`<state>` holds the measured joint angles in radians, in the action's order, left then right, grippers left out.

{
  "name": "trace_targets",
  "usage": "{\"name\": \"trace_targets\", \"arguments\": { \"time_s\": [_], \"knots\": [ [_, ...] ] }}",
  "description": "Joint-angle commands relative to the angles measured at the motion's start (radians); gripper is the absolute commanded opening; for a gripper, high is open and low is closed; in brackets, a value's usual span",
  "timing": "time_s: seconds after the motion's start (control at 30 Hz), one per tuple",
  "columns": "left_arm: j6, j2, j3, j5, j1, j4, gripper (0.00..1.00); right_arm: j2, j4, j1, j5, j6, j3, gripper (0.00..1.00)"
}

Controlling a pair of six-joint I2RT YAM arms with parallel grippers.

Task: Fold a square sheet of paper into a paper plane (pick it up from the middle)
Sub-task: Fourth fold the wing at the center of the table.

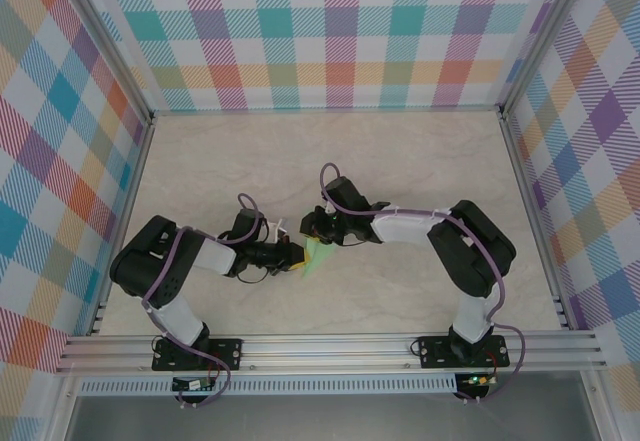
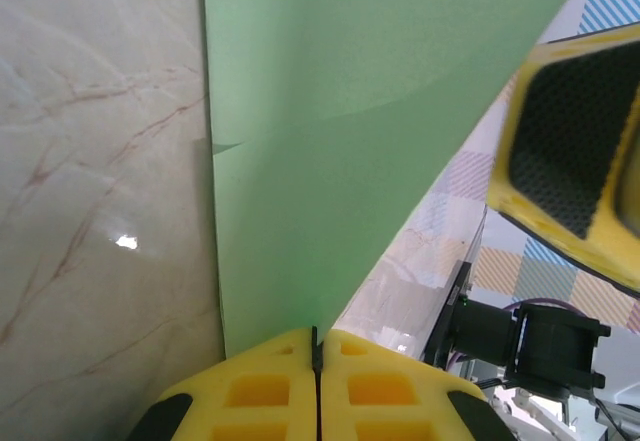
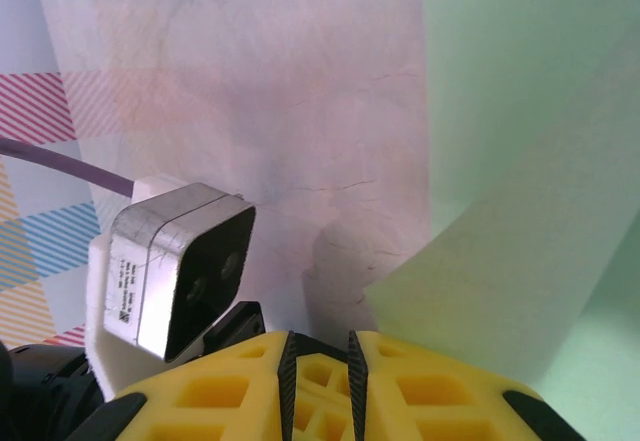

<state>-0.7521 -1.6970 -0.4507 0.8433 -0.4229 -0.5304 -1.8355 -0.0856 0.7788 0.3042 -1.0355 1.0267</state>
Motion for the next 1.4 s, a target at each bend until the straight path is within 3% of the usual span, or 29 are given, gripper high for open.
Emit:
{"name": "trace_targets", "arguments": {
  "time_s": [0.0, 0.43, 0.8, 1.37],
  "knots": [
    [-0.024, -0.029, -0.023, 0.035, 0.016, -0.031, 0.06, -0.021, 0.035, -0.009, -0.023, 0.01, 0.03, 0.24],
    [-0.101, -0.045, -0.023, 0.04, 0.034, -0.096, 0.06, 0.067, 0.023, -0.021, -0.048, 0.038, -0.048, 0.24],
    [-0.099, -0.052, -0.022, 0.036, 0.042, -0.08, 0.06, -0.019, -0.066, -0.041, 0.024, 0.003, -0.018, 0.24],
    [-0.091, -0.08, -0.047, 0.036, 0.044, -0.034, 0.06, -0.067, -0.012, -0.072, -0.011, 0.008, 0.012, 0.21]
  ]
}}
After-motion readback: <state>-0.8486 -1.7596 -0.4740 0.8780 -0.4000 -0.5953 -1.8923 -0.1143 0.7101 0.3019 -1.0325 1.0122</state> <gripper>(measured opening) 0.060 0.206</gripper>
